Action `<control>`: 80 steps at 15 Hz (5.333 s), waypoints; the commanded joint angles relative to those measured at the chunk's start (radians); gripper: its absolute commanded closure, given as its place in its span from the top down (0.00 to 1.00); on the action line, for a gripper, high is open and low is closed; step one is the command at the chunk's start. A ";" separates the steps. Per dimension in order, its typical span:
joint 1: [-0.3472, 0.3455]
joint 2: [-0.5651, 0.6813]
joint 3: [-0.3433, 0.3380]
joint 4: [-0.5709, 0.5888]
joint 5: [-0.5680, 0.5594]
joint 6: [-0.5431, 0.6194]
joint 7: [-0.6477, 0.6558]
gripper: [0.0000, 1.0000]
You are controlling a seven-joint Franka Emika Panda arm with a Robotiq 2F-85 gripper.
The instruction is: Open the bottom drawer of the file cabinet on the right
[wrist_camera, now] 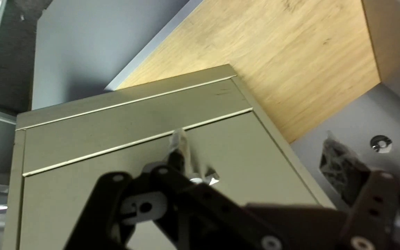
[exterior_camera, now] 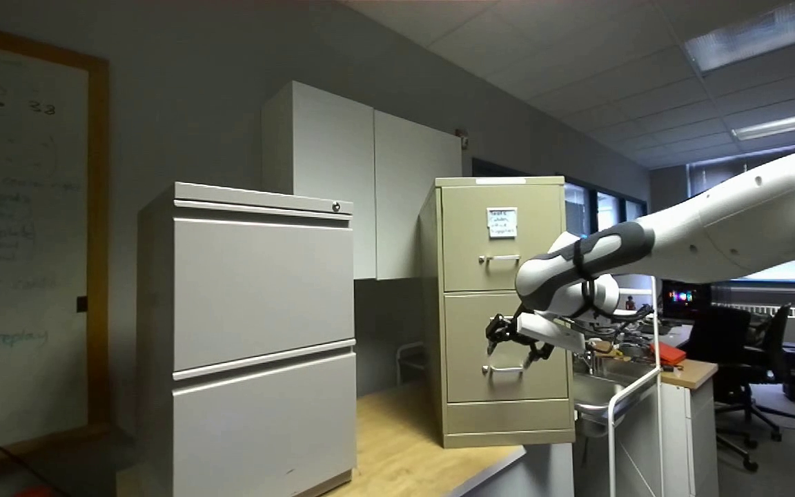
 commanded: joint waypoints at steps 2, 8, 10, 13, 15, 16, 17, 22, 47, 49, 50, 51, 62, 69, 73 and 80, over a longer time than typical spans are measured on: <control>-0.011 0.221 -0.076 0.231 0.024 -0.084 0.051 1.00; -0.074 0.387 -0.125 0.421 0.257 -0.148 0.117 1.00; -0.098 0.435 -0.129 0.470 0.307 -0.149 0.158 1.00; -0.130 0.509 -0.131 0.527 0.332 -0.146 0.210 1.00; -0.146 0.556 -0.129 0.554 0.341 -0.155 0.233 1.00; -0.150 0.575 -0.128 0.562 0.340 -0.166 0.237 1.00; -0.151 0.588 -0.128 0.569 0.337 -0.179 0.242 1.00; -0.149 0.625 -0.124 0.600 0.319 -0.226 0.249 1.00; -0.101 0.341 -0.021 0.169 0.180 0.092 -0.078 0.04; -0.109 0.326 -0.008 0.148 0.221 0.117 -0.100 0.02; -0.111 0.319 -0.005 0.140 0.233 0.125 -0.105 0.03; -0.111 0.313 -0.004 0.134 0.241 0.133 -0.105 0.02; -0.099 0.312 0.017 0.114 0.264 0.186 -0.095 0.03; -0.196 0.347 0.072 0.073 0.629 0.403 -0.181 0.03; -0.328 0.288 0.200 0.078 0.946 0.218 -0.514 0.03; -0.149 0.189 0.172 -0.102 0.785 0.463 -0.308 0.03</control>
